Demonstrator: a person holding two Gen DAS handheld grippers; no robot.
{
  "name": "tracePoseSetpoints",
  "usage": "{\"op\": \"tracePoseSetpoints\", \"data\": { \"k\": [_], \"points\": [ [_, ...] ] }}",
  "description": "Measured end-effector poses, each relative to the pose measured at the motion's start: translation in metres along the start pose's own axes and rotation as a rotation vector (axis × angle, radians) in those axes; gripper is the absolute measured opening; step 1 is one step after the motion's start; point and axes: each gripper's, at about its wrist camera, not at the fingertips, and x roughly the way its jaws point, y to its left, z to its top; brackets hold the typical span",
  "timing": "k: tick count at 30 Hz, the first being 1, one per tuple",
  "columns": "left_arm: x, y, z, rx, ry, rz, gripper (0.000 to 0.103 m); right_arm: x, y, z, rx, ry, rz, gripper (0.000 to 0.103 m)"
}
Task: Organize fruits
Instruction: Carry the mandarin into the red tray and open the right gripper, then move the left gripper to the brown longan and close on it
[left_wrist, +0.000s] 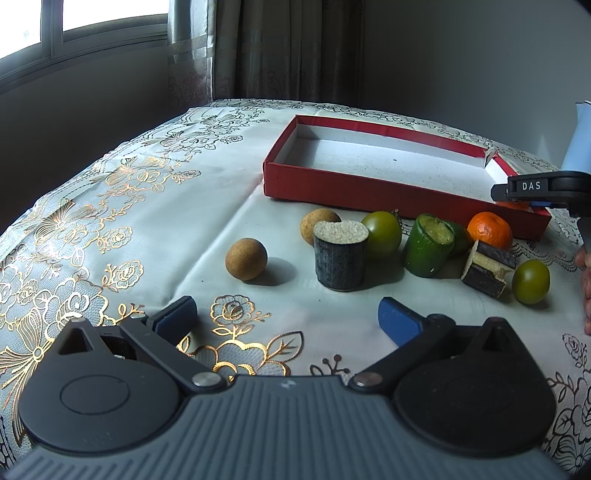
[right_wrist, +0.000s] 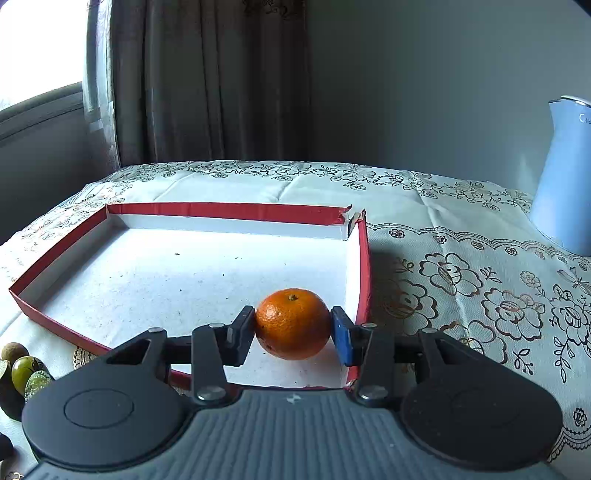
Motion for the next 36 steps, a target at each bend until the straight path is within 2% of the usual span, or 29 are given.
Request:
{"op": "tracePoseSetpoints", "data": {
  "k": [3, 6, 10, 14, 16, 23, 29, 33, 36],
  "points": [
    [0.000, 0.000, 0.000, 0.000, 0.000, 0.000, 0.103, -0.010, -0.001, -0.002, 0.010, -0.030, 0.000, 0.057],
    [0.000, 0.000, 0.000, 0.001, 0.000, 0.000, 0.103, -0.032, -0.004, -0.006, 0.020, -0.075, 0.013, 0.062],
    [-0.001, 0.003, -0.001, -0.004, -0.004, -0.016, 0.103, -0.070, -0.012, -0.024, 0.037, -0.149, 0.008, 0.082],
    [-0.007, 0.021, -0.002, -0.069, -0.037, -0.119, 0.103, -0.096, -0.024, -0.049, 0.059, -0.221, -0.004, 0.082],
    [-0.010, 0.027, -0.002, -0.080, -0.046, -0.131, 0.103, -0.099, -0.031, -0.057, 0.090, -0.245, -0.007, 0.082],
    [-0.031, 0.038, 0.005, -0.017, -0.140, -0.038, 0.103, -0.093, -0.045, -0.057, 0.165, -0.232, 0.040, 0.082],
    [-0.038, 0.044, 0.007, 0.038, -0.164, -0.020, 0.103, -0.092, -0.050, -0.058, 0.203, -0.227, 0.055, 0.082],
    [-0.024, 0.049, 0.014, 0.027, -0.149, 0.050, 0.103, -0.092, -0.049, -0.059, 0.200, -0.221, 0.056, 0.082],
    [-0.009, 0.052, 0.020, 0.025, -0.105, 0.103, 0.103, -0.091, -0.050, -0.060, 0.210, -0.222, 0.059, 0.082]
  ]
}}
